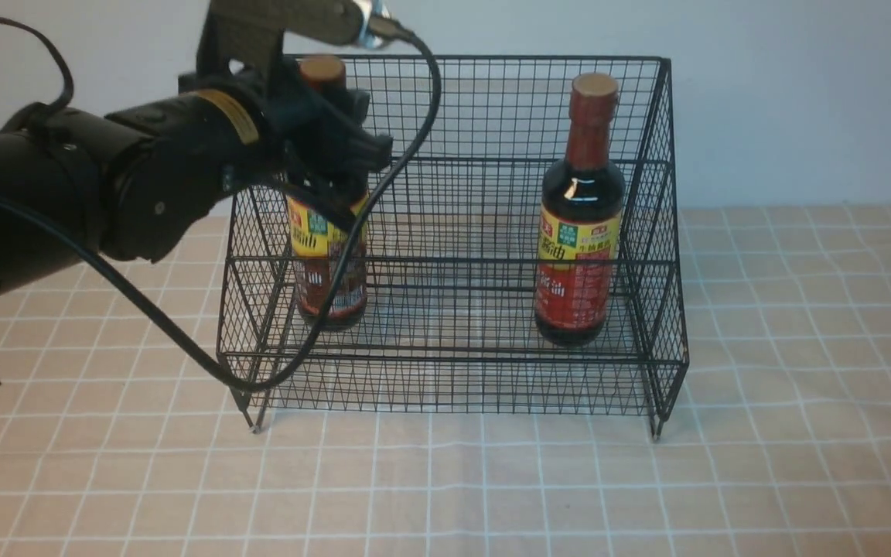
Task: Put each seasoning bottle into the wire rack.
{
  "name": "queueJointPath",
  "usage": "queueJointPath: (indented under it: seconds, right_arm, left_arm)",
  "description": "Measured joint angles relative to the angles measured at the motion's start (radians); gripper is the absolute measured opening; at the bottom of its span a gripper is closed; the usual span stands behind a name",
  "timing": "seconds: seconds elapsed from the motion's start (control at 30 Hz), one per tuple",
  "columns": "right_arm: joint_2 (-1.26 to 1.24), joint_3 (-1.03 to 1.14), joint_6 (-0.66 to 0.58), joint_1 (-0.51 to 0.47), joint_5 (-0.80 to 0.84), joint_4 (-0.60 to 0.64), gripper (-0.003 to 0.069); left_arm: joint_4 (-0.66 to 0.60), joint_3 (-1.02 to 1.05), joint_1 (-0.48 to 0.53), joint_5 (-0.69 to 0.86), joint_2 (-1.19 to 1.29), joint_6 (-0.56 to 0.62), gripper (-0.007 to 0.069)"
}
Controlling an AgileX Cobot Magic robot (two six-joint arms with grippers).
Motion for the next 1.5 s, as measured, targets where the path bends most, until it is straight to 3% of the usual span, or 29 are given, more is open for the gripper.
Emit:
queueJointPath:
  seconds: [0.5,0.83,1.1,1.23,1.27,1.3,1.37,1.5]
  right_arm:
    - [0.0,0.0,-0.003,0.0,0.0,0.0,-0.0014]
    - [0.0,0.0,-0.005,0.0,0.0,0.0,-0.0014]
    - [0.0,0.0,-0.005,0.0,0.0,0.0,-0.0014]
    - [0.0,0.0,-0.005,0.0,0.0,0.0,-0.0014]
    - [0.0,0.0,-0.005,0.0,0.0,0.0,-0.0014]
    - [0.0,0.0,-0.005,0.0,0.0,0.0,-0.0014]
    - [0.0,0.0,-0.005,0.0,0.0,0.0,-0.0014]
    - [0.0,0.0,-0.005,0.0,0.0,0.0,-0.0014]
  left_arm:
    - [0.002,-0.022,0.0,0.013,0.026,-0.019,0.0259]
    - [0.002,-0.022,0.0,0.131,-0.072,-0.027,0.0459]
    - [0.002,-0.022,0.0,0.256,-0.241,-0.027,0.0459]
    - [0.002,-0.022,0.0,0.425,-0.387,-0.027,0.0362]
    - [0.002,-0.022,0.0,0.486,-0.429,-0.027,0.0314]
    - [0.002,-0.022,0.0,0.586,-0.505,-0.027,0.0206]
    - [0.002,-0.022,0.0,0.684,-0.563,-0.027,0.0103]
    - [-0.006,-0.001,0.0,0.861,-0.715,-0.037,0.0003]
